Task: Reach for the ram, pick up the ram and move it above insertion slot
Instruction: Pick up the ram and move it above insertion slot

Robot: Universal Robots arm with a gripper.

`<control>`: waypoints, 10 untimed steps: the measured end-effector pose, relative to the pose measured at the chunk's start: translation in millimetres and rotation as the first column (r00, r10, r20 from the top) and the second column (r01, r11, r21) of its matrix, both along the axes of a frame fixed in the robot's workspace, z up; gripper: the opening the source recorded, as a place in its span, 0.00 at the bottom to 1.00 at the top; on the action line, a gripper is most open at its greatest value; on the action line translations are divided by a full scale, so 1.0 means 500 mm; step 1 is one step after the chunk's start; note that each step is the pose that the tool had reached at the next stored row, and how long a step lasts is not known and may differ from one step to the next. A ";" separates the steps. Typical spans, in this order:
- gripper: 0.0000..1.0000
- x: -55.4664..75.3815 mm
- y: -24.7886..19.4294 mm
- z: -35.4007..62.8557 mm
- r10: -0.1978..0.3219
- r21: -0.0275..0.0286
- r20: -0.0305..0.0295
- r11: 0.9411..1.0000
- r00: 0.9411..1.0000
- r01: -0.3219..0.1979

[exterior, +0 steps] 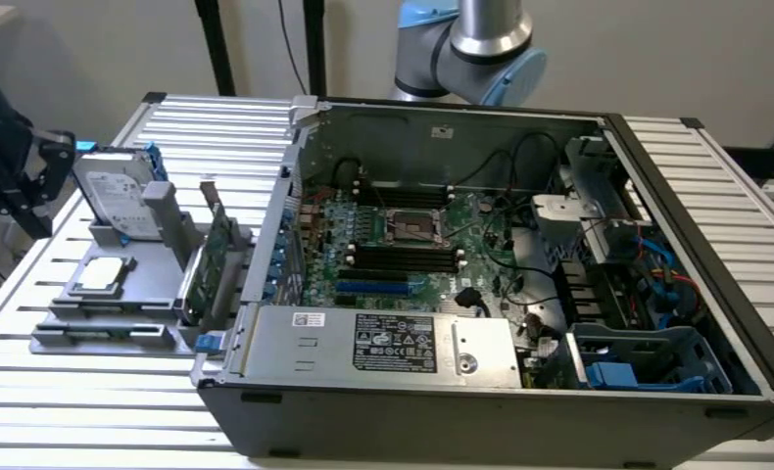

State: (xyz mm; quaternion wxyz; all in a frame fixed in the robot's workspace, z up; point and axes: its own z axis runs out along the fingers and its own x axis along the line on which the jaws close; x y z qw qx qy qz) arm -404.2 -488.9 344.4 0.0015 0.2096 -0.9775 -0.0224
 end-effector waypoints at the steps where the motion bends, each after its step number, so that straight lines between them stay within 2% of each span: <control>1: 0.11 0.000 0.0000 0.000 0.018 0.000 0.000 1.000 1.000 -0.018; 5: 0.11 0.000 0.0000 0.000 0.090 0.000 0.000 0.996 0.996 -0.090; 10: 0.11 0.000 0.0000 0.000 0.181 0.000 0.000 0.984 0.984 -0.181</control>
